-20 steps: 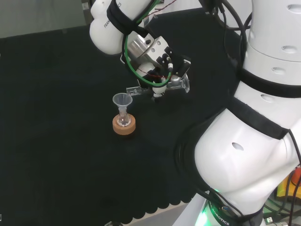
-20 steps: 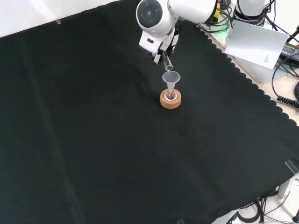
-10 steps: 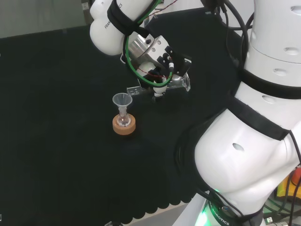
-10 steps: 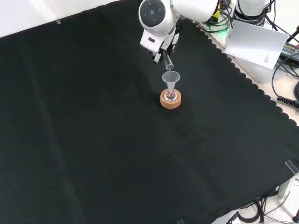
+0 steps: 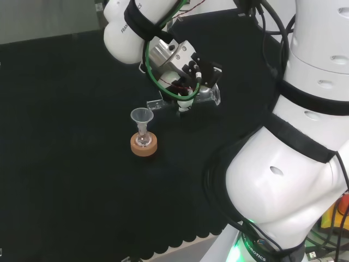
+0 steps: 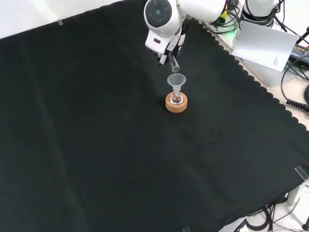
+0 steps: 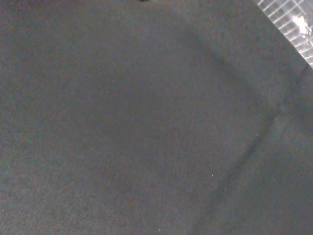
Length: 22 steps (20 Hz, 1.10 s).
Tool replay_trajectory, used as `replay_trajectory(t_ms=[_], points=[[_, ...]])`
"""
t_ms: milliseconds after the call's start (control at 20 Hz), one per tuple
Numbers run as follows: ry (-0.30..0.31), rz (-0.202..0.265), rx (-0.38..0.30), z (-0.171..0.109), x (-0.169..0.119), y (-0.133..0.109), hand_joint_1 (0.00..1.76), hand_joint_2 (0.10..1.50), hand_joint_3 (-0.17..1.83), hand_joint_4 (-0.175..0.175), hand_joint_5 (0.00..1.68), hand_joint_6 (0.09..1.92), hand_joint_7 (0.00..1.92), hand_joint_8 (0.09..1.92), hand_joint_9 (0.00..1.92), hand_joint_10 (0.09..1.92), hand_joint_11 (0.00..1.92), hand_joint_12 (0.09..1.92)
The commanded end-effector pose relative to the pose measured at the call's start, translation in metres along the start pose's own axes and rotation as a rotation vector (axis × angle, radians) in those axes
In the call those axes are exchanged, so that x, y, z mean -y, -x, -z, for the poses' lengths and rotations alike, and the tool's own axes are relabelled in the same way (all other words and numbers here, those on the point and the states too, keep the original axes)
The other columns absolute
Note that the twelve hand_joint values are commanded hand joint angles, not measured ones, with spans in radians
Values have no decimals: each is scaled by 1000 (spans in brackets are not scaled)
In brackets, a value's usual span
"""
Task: Pour the water from the graduated cylinder into the round-bottom flask.
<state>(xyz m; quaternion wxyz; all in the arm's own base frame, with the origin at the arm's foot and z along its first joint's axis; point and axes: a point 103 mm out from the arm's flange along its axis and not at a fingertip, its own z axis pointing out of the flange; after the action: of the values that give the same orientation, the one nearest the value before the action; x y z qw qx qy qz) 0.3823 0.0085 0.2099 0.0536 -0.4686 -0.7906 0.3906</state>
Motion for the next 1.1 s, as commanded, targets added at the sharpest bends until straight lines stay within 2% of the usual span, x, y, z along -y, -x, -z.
replay_trajectory(t_ms=[50, 800, 900, 1100], points=[[5, 7, 5, 0, 0, 1, 1118, 1158, -41, -110, 956, 1077, 1399, 221, 1539, 87, 1447, 645], [4, 6, -7, 3, -5, -2, 1118, 1160, -45, -110, 955, 1078, 1399, 217, 1537, 87, 1446, 644], [21, 15, -34, 5, -9, -6, 1118, 1161, -46, -110, 955, 1078, 1399, 217, 1537, 87, 1446, 644], [101, 44, -122, 9, -13, -15, 1118, 1162, -47, -110, 955, 1079, 1399, 215, 1537, 87, 1447, 644]])
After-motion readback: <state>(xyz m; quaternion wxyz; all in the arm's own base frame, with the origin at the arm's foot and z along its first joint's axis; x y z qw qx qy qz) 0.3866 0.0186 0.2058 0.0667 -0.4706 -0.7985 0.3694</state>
